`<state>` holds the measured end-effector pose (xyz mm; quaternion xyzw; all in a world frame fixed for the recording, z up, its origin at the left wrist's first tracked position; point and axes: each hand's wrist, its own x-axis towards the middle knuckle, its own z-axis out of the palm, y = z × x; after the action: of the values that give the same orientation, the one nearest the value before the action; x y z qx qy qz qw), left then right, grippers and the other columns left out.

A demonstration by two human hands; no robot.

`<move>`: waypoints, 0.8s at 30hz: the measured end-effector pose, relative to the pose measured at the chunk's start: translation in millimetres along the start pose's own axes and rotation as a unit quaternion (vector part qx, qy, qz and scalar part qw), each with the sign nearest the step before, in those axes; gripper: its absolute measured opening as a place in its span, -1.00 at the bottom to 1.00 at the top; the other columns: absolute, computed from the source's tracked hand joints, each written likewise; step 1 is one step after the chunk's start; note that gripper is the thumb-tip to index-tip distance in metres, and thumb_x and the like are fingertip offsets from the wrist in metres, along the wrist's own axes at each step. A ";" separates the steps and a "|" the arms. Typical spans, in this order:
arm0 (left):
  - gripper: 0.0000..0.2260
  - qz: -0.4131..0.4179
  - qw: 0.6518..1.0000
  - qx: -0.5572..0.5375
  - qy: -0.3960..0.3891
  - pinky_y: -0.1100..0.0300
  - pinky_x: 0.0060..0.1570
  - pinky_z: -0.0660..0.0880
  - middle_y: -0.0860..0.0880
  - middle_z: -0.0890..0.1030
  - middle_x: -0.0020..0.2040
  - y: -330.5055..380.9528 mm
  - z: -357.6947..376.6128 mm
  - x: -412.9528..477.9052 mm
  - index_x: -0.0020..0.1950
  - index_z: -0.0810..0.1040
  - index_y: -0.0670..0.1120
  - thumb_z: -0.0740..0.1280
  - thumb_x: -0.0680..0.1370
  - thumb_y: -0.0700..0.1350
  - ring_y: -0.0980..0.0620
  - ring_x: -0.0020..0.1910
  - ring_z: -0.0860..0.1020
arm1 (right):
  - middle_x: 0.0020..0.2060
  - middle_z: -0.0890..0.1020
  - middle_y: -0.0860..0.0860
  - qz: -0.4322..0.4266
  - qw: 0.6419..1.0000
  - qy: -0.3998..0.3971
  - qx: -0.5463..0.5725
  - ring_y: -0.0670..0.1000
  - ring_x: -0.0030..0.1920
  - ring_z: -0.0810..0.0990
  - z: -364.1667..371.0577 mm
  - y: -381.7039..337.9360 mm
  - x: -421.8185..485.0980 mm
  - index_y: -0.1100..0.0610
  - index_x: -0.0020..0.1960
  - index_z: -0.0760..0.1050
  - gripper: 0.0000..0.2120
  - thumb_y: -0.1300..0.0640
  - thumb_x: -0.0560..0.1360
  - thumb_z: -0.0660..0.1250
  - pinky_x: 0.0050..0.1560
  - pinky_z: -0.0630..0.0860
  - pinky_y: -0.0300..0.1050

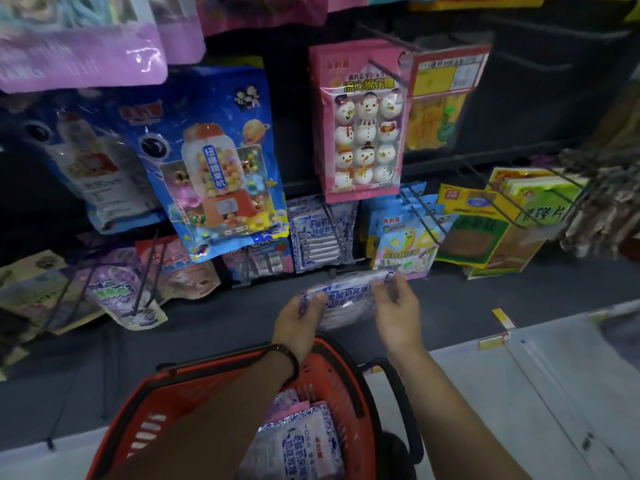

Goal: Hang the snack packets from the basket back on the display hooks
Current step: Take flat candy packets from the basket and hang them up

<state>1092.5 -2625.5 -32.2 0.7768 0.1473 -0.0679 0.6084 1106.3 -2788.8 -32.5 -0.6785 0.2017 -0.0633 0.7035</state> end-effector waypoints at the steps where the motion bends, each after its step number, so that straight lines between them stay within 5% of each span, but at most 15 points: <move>1: -0.73 -0.017 1.000 -0.019 0.000 0.21 -0.09 0.50 -0.02 0.62 -0.14 -3.1 4.5 5.9 -0.09 0.61 -0.02 0.32 0.63 0.15 0.02 -0.12 0.57 | 0.56 0.43 0.03 0.010 1.000 -0.006 -0.006 -0.10 0.49 0.39 2.1 0.1 2.0 0.18 0.65 0.26 -0.41 0.09 0.69 0.34 0.52 0.34 -0.09; 5: -0.20 -0.071 0.995 -0.068 0.026 -0.15 0.40 0.45 -0.16 0.54 0.42 -13.7 11.5 29.3 0.47 0.47 -0.14 0.32 0.46 0.43 -0.20 0.38 0.52 | 0.66 0.22 -0.06 0.014 0.998 -0.052 -0.014 -0.23 0.42 0.25 8.5 1.9 9.6 0.04 0.72 0.06 -0.31 0.11 0.70 0.32 0.43 0.26 -0.22; 8: 0.11 -0.080 0.990 -0.112 0.023 -0.29 0.36 0.47 -0.22 0.50 0.45 -39.7 15.5 61.0 0.49 0.45 -0.10 0.37 0.17 0.63 -0.31 0.41 0.48 | 0.68 0.18 -0.04 0.014 0.998 -0.066 -0.011 -0.15 0.56 0.24 12.6 -6.4 14.9 0.03 0.72 0.04 -0.27 0.17 0.68 0.35 0.56 0.27 -0.11; 10: 0.08 -0.078 0.987 -0.135 0.025 -0.29 0.36 0.46 -0.18 0.49 0.47 -42.9 18.6 72.2 0.47 0.47 -0.06 0.38 0.17 0.63 -0.29 0.41 0.49 | 0.67 0.19 -0.06 0.006 0.998 -0.065 -0.016 -0.15 0.57 0.24 14.6 -14.7 16.4 0.00 0.72 0.06 -0.26 0.15 0.67 0.37 0.60 0.26 -0.04; 13: -0.05 -0.076 0.983 -0.166 0.031 -0.23 0.40 0.44 -0.06 0.48 0.46 -5.9 20.6 52.6 0.46 0.48 -0.04 0.38 0.26 0.56 -0.14 0.42 0.47 | 0.66 0.22 -0.10 -0.003 0.997 -0.072 -0.031 -0.25 0.39 0.27 17.6 -22.2 15.4 -0.02 0.72 0.06 -0.25 0.13 0.66 0.38 0.41 0.29 -0.25; 16: -0.69 -0.064 0.985 -0.157 0.015 -0.17 0.21 0.58 0.15 0.69 -0.03 -1.0 26.7 43.9 0.04 0.55 0.08 0.34 0.55 0.29 0.17 -0.03 0.62 | 0.63 0.29 -0.08 -0.007 0.995 -0.071 -0.070 -0.20 0.46 0.31 18.1 -20.4 12.6 0.00 0.71 0.12 -0.27 0.16 0.65 0.39 0.35 0.30 -0.27; 18: -0.78 -0.043 0.990 -0.136 0.023 -0.01 0.03 0.58 0.28 0.61 -0.29 1.5 26.3 37.5 -0.07 0.49 0.09 0.28 0.63 0.21 0.31 -0.30 0.55 | 0.50 0.48 -0.03 -0.002 0.994 -0.070 -0.088 0.01 0.49 0.45 15.5 -20.1 9.9 -0.01 0.69 0.18 -0.31 0.17 0.65 0.38 0.27 0.47 -0.24; 21: -0.67 -0.023 0.993 -0.107 0.038 0.18 0.17 0.35 0.16 0.49 0.09 2.3 24.0 35.1 0.27 0.55 0.02 0.24 0.65 0.20 0.16 0.11 0.47 | 0.30 0.59 0.14 0.009 0.992 -0.064 -0.105 0.23 0.26 0.54 11.7 -23.1 5.8 -0.04 0.68 0.22 -0.35 0.18 0.66 0.37 -0.11 0.54 -0.26; 24: -0.50 -0.033 0.993 -0.100 0.047 0.01 0.38 0.41 0.02 0.50 0.38 3.0 20.2 38.7 0.44 0.47 0.01 0.25 0.62 0.27 0.04 0.30 0.46 | 0.09 0.61 -0.02 0.019 0.990 -0.066 -0.124 0.35 0.34 0.50 12.3 -21.0 5.7 -0.04 0.68 0.22 -0.35 0.18 0.66 0.37 -0.31 0.46 -0.46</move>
<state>1131.6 -2639.9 -45.6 0.7095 0.2075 -0.0363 0.6725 1119.9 -2780.8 -13.1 -0.7591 0.1739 0.0212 0.6269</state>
